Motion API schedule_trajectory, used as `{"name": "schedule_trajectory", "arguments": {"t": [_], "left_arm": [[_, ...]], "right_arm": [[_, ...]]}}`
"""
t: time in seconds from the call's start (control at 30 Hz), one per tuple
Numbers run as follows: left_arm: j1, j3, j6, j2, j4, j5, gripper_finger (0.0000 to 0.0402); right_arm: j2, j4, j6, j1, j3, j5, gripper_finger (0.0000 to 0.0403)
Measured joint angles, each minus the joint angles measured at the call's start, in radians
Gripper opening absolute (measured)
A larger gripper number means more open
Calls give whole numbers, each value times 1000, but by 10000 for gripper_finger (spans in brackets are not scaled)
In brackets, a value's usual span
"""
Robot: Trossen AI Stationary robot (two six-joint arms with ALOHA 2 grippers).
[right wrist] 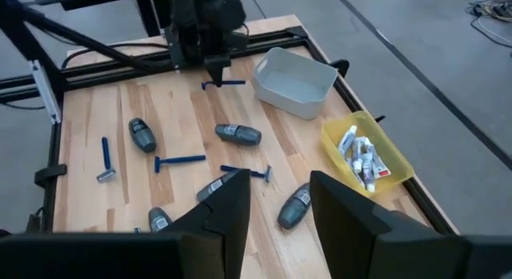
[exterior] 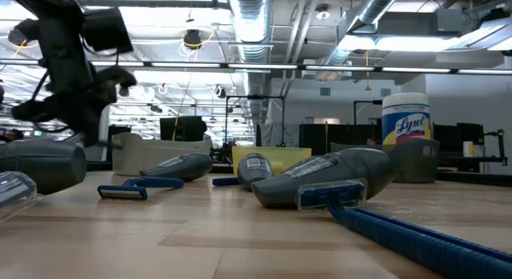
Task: Pick & Place Travel size toiletries
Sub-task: Put the blue razor into the black bin
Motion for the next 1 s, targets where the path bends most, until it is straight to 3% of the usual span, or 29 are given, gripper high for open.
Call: {"name": "schedule_trajectory", "arguments": {"t": [0.23,0.4,0.67,0.77,1.0], "left_arm": [[-31,1,-23,-97,207,23,21],[-50,2,-22,-127,543,-9,21],[-50,3,127,-123,1083,-64,21],[-50,7,210,-122,1160,-65,21],[-50,102,384,-84,1157,-61,21]], "right_arm": [[3,192,17,-100,0,-6,123],[15,351,-38,-183,1,-58,142],[88,417,-19,-370,1,-152,198],[133,468,-45,-435,-2,-242,216],[276,670,-102,-574,-2,-548,228]]}}
